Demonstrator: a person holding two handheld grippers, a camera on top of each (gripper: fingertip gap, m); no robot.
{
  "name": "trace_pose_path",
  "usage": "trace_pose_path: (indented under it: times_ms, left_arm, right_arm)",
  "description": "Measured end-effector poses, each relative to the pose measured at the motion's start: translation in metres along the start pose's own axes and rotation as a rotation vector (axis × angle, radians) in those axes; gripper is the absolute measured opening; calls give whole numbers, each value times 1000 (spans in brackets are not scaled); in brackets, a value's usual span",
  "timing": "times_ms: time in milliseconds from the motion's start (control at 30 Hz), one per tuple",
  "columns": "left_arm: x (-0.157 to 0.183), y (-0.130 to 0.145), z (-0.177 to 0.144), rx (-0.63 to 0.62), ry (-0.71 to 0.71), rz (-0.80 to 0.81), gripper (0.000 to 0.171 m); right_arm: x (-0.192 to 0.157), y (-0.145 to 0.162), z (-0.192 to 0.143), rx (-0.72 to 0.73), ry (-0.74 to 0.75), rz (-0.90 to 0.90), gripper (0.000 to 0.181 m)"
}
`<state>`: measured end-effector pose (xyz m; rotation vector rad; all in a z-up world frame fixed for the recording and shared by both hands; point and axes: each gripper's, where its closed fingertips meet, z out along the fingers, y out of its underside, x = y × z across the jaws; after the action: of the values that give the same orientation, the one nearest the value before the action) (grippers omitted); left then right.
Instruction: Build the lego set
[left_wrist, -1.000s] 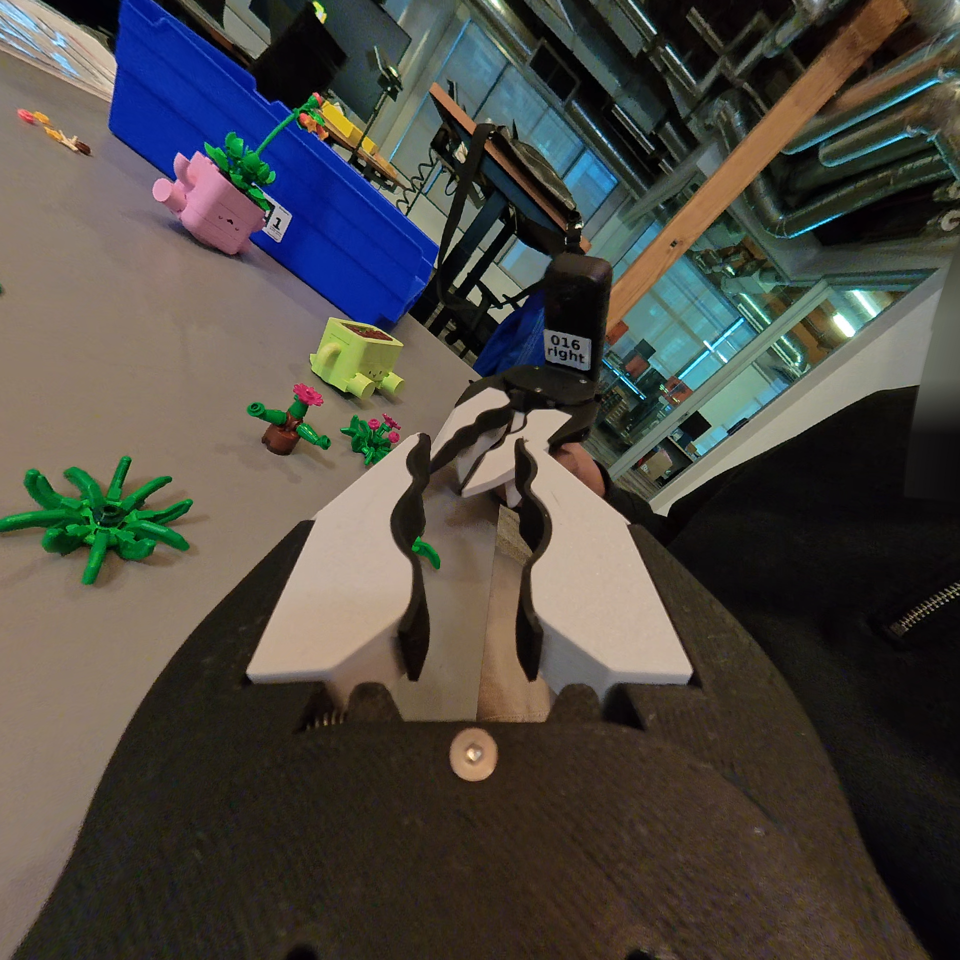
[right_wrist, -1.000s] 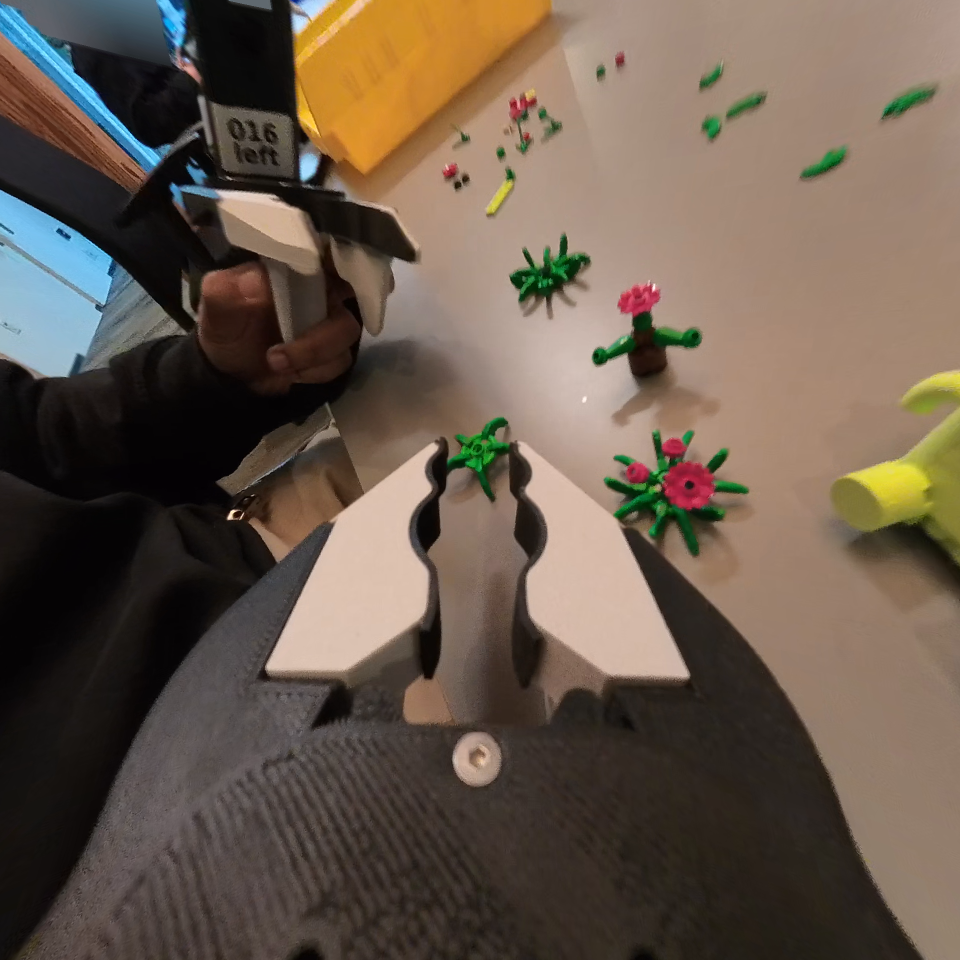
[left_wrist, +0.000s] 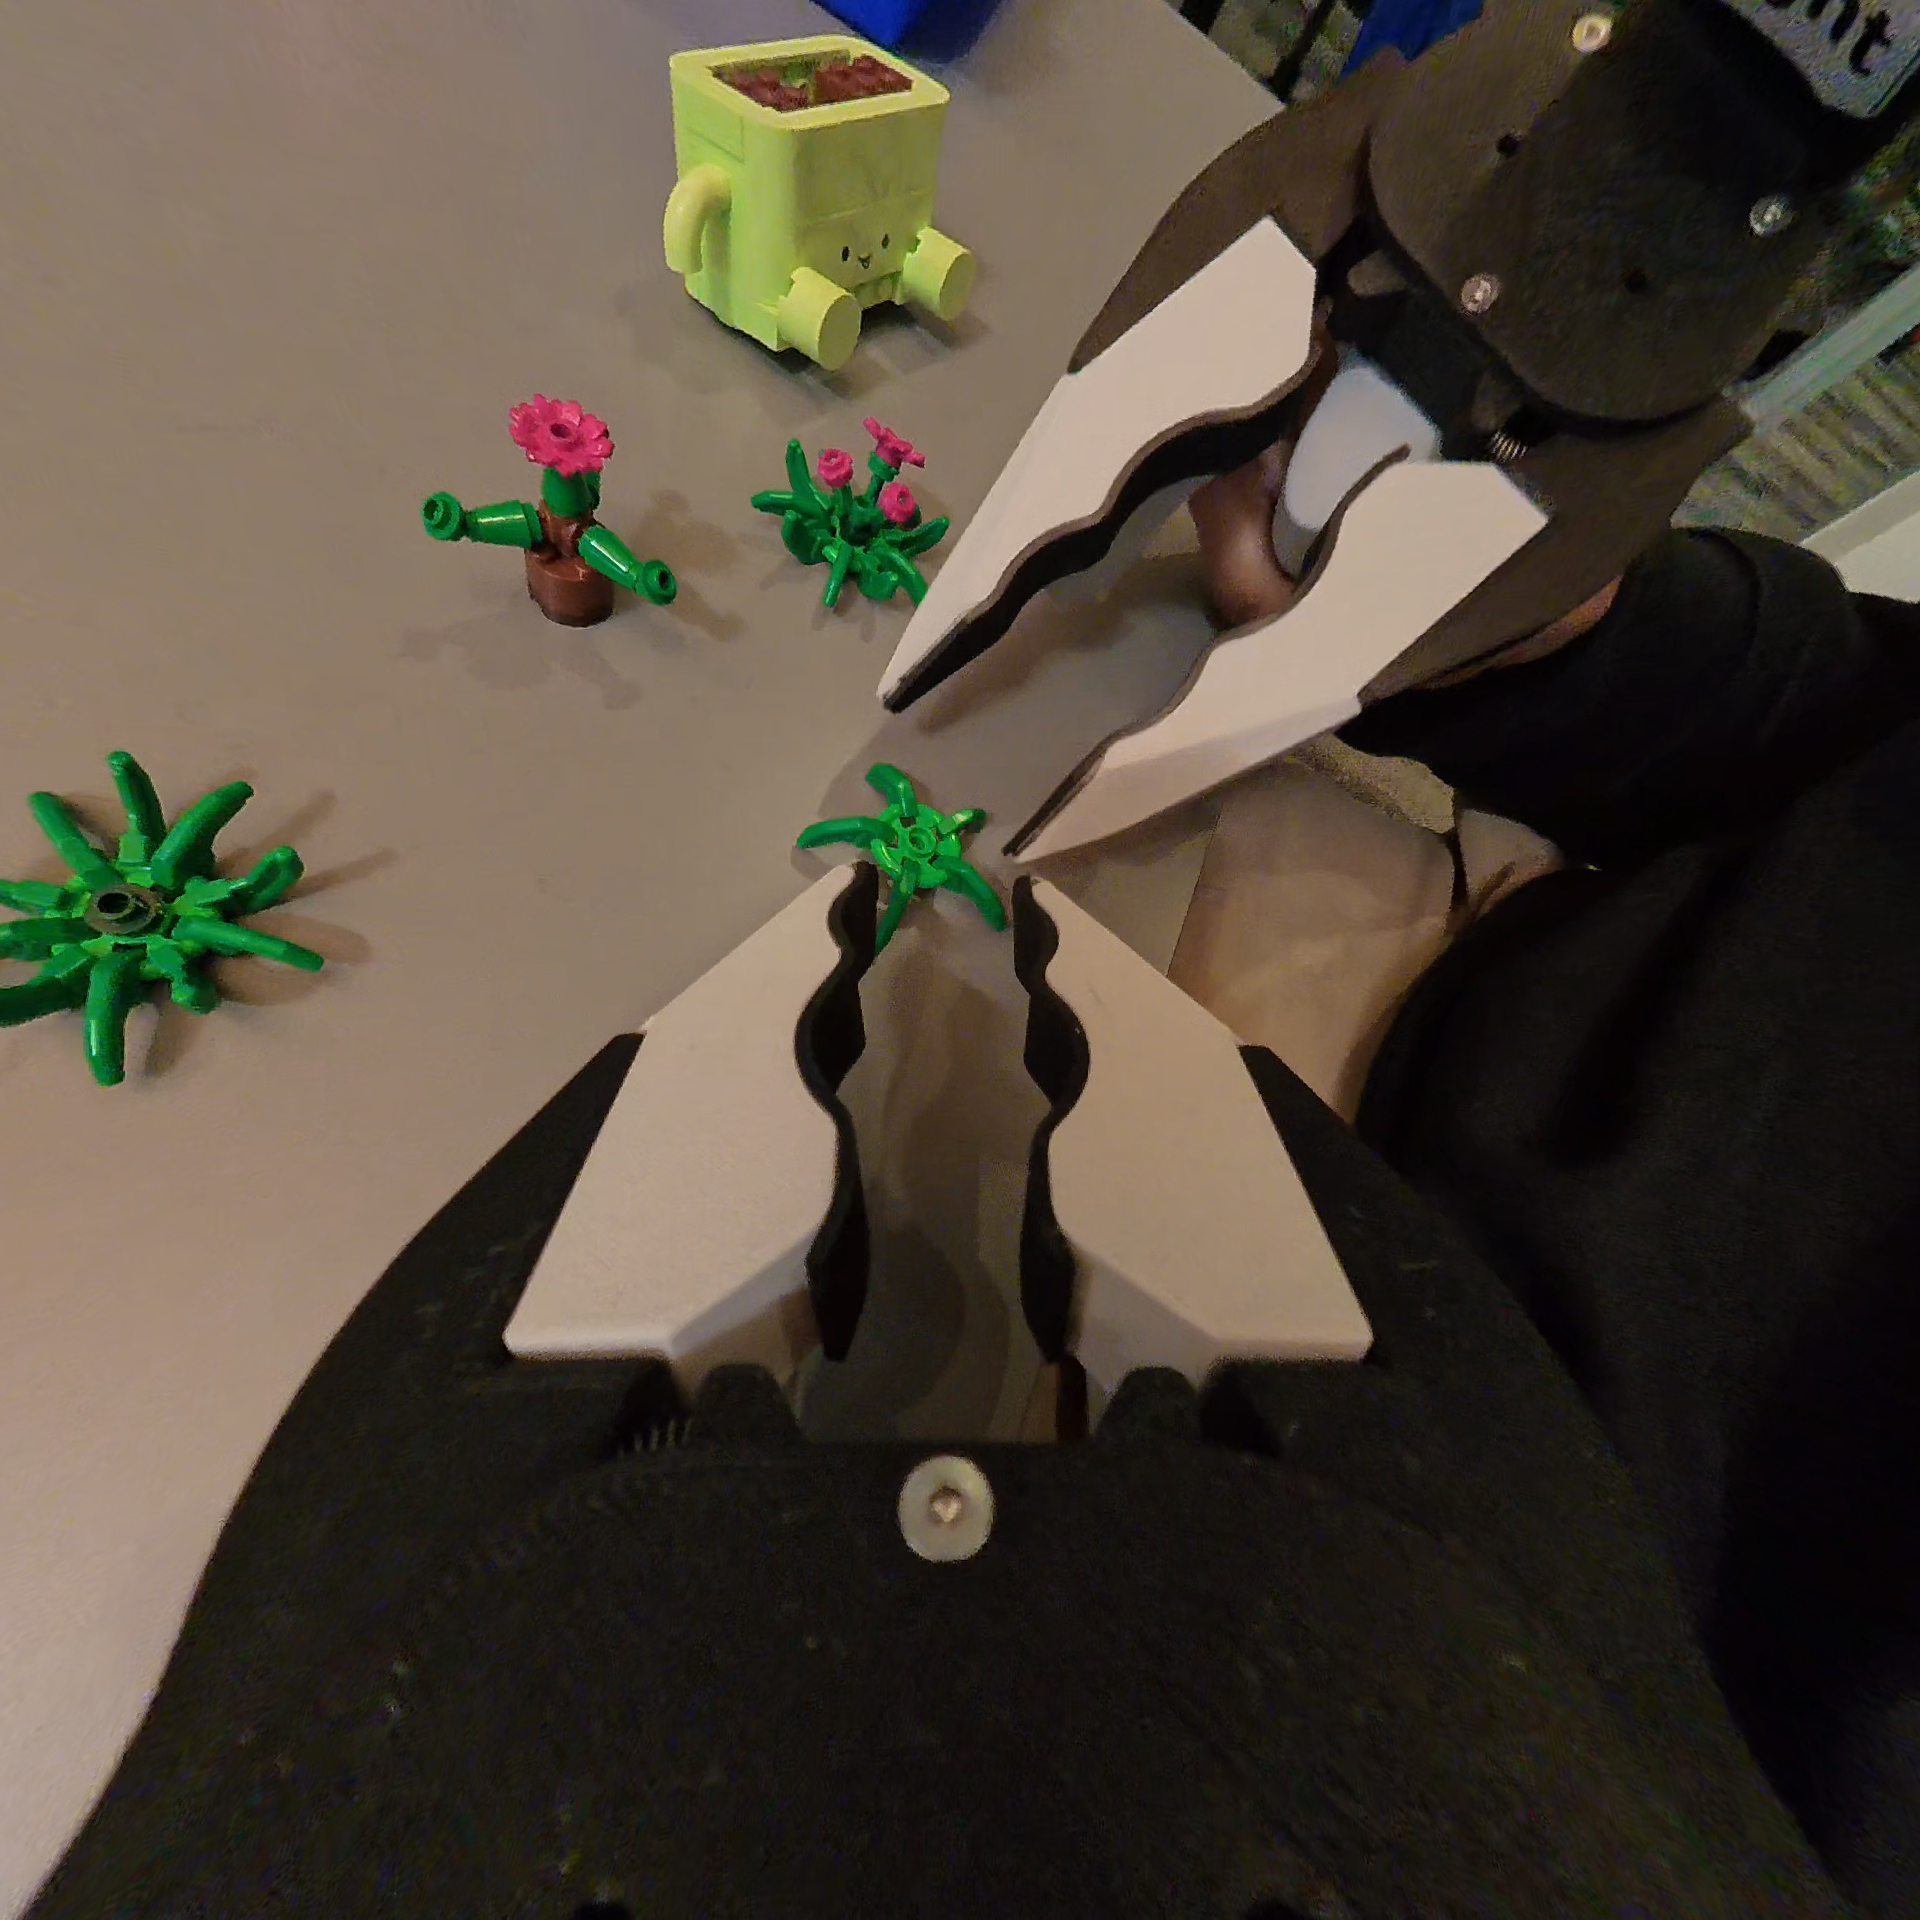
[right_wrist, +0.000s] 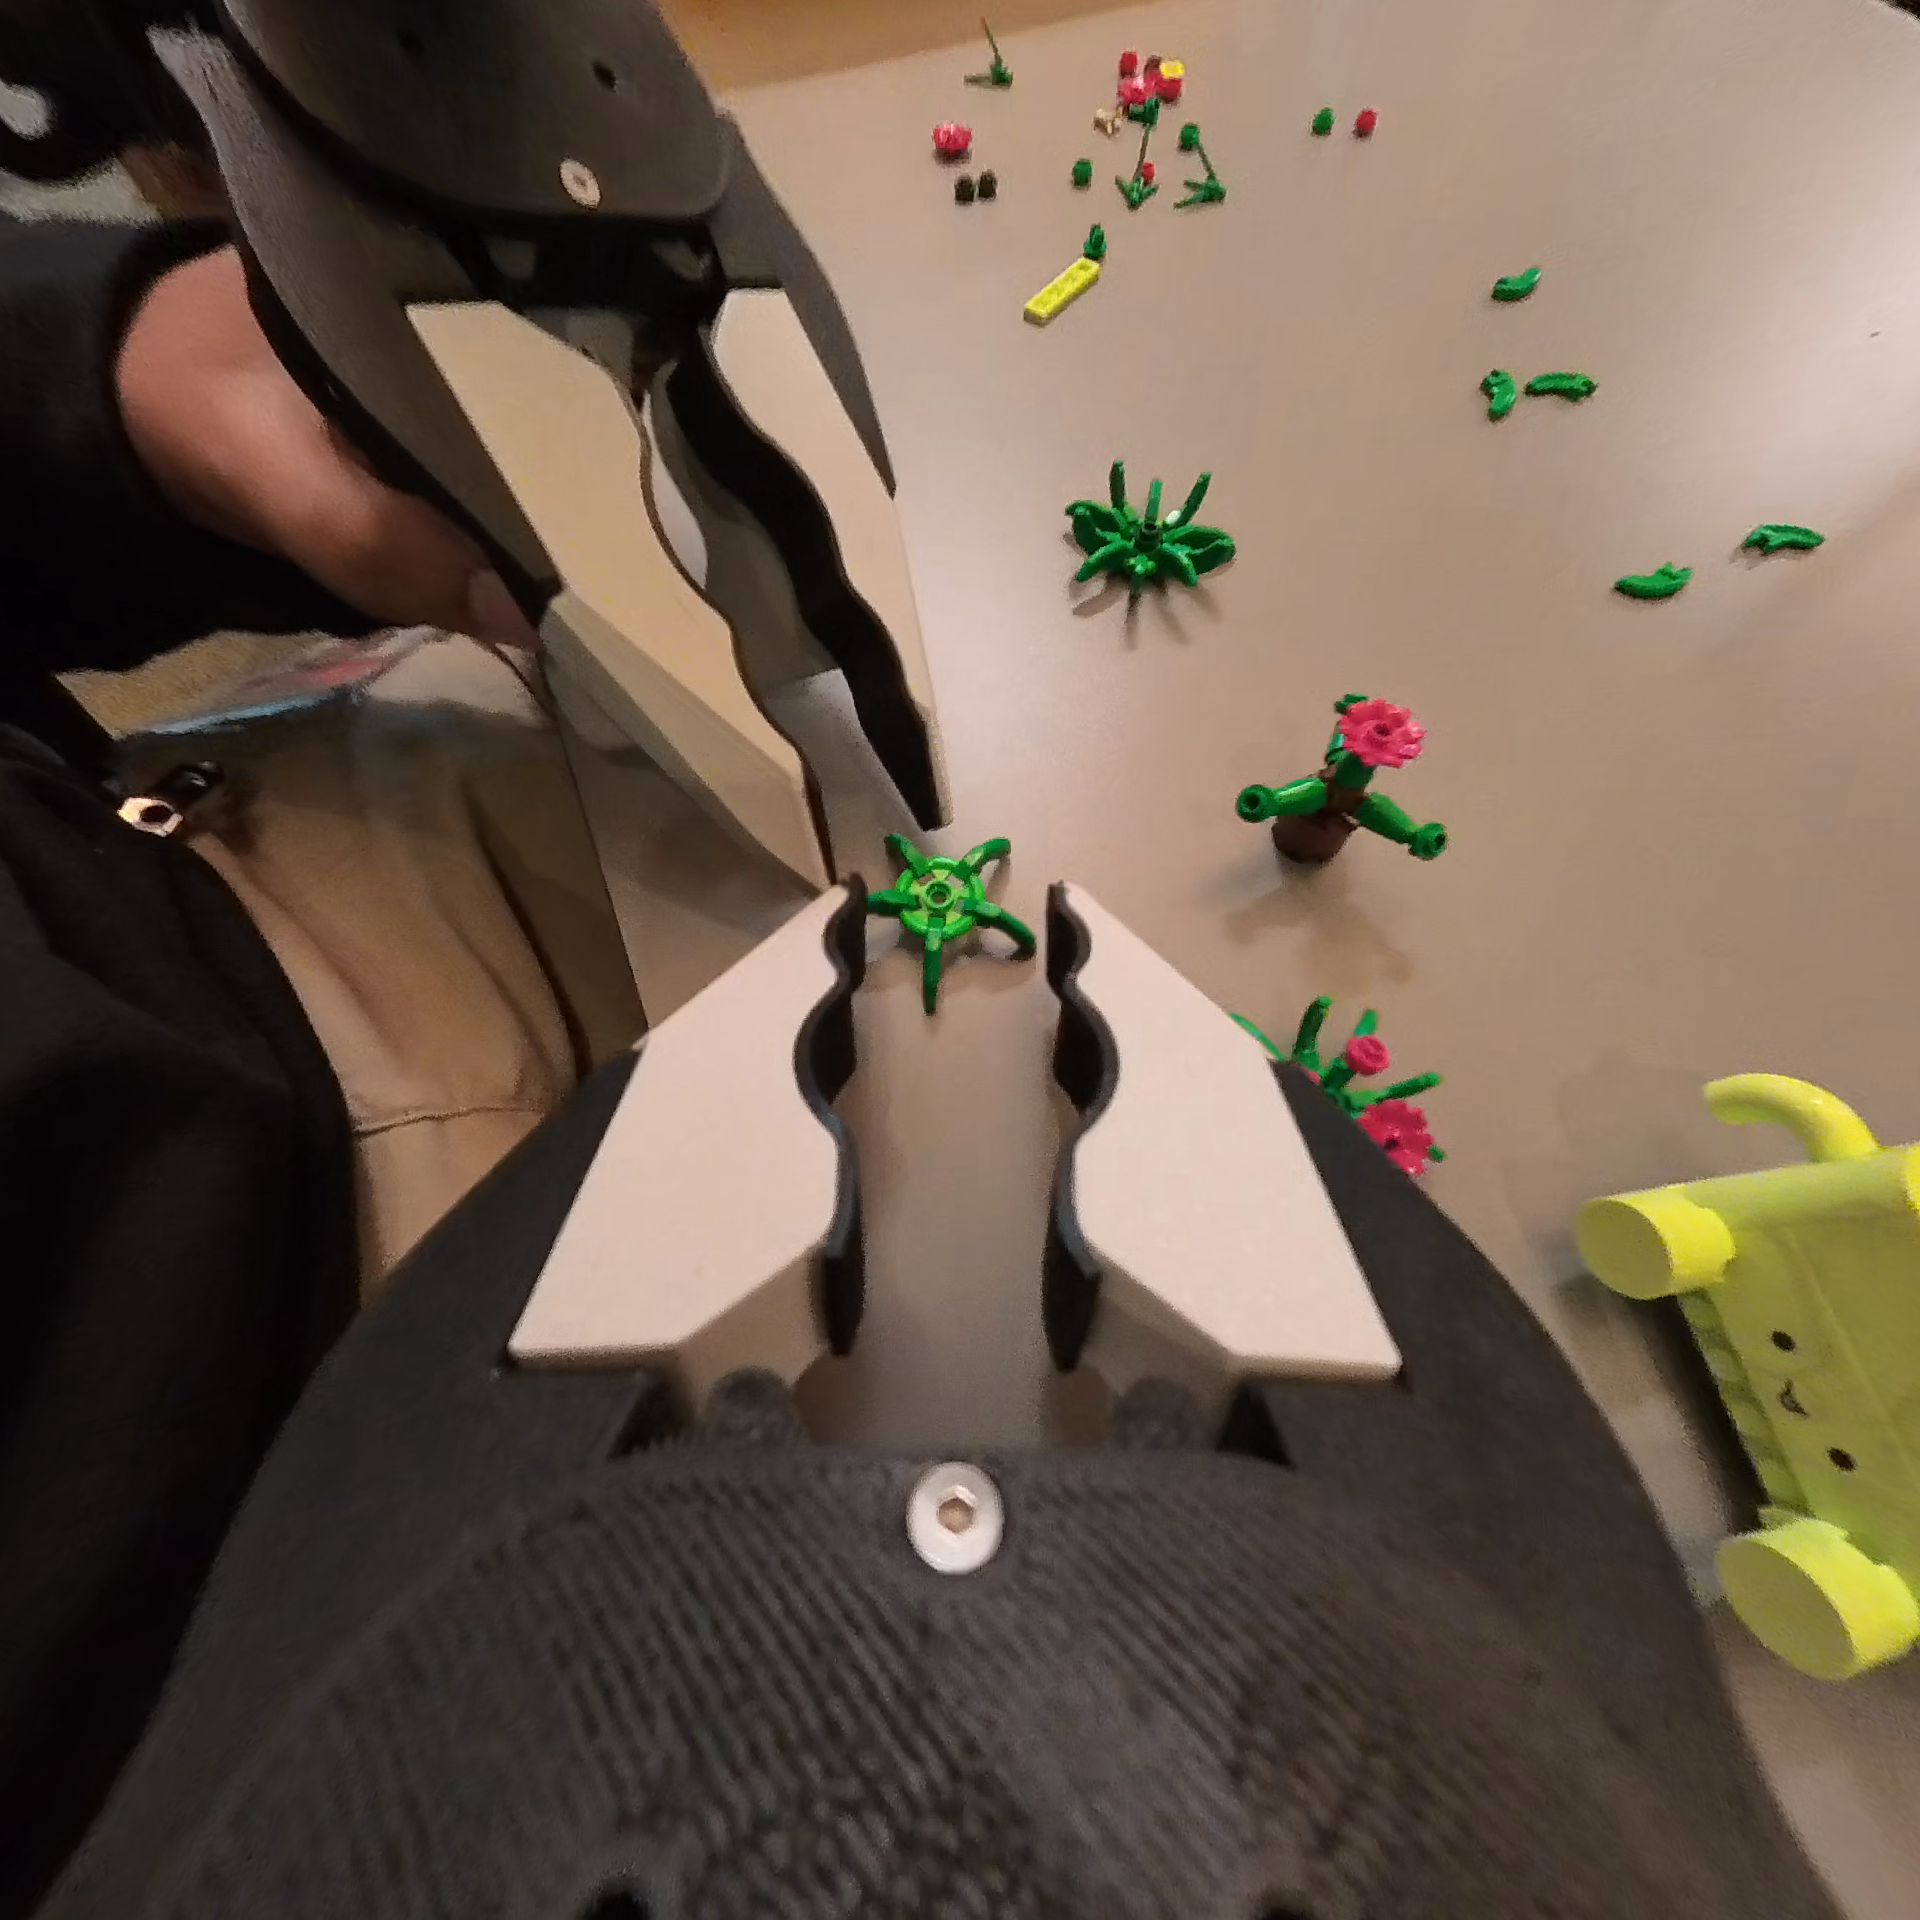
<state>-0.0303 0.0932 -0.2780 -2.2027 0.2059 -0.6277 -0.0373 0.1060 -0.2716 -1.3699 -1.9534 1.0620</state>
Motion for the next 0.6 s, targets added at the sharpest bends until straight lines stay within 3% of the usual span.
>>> trace_pose_path:
  times_ms: [600]
  left_arm:
    - [-1, 3, 5, -27, -56, 46, 18]
  right_arm:
    - [-1, 8, 7, -63, -21, 17, 26]
